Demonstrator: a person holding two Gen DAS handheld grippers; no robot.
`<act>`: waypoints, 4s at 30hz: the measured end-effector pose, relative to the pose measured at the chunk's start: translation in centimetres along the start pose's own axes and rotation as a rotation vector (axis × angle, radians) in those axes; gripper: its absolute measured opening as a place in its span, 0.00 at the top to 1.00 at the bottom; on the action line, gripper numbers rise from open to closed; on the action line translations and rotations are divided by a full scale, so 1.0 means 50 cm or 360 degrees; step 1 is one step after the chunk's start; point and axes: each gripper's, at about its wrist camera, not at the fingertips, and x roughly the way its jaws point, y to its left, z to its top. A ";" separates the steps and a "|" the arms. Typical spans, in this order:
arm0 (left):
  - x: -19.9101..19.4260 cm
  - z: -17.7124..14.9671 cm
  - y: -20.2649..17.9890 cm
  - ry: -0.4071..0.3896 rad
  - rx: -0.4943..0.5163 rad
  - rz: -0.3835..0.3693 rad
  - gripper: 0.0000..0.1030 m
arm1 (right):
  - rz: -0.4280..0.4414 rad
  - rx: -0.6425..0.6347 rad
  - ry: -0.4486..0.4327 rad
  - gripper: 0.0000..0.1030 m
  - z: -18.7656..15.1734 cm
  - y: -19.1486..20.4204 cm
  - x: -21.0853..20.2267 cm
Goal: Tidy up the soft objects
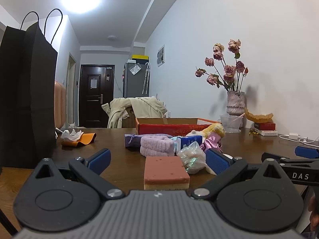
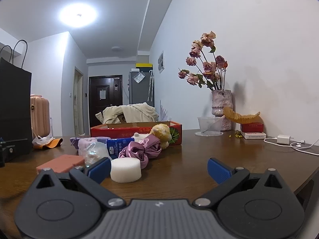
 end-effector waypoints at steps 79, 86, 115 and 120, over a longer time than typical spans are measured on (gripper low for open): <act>0.147 0.062 -0.029 0.0419 -0.0038 -0.0051 0.00 | 0.0222 0.0087 0.0343 0.09 0.091 -0.015 0.139; 0.202 0.041 -0.022 0.0588 -0.0057 0.0048 0.07 | 0.0472 0.0146 0.0420 0.34 0.125 0.000 0.191; 0.311 0.043 0.012 0.0737 -0.0186 -0.0302 0.27 | 0.0586 0.0388 0.0704 0.63 0.129 -0.028 0.373; 0.284 0.044 -0.023 0.0749 -0.0127 -0.0279 0.19 | 0.0782 0.0172 0.0742 0.51 0.145 0.048 0.422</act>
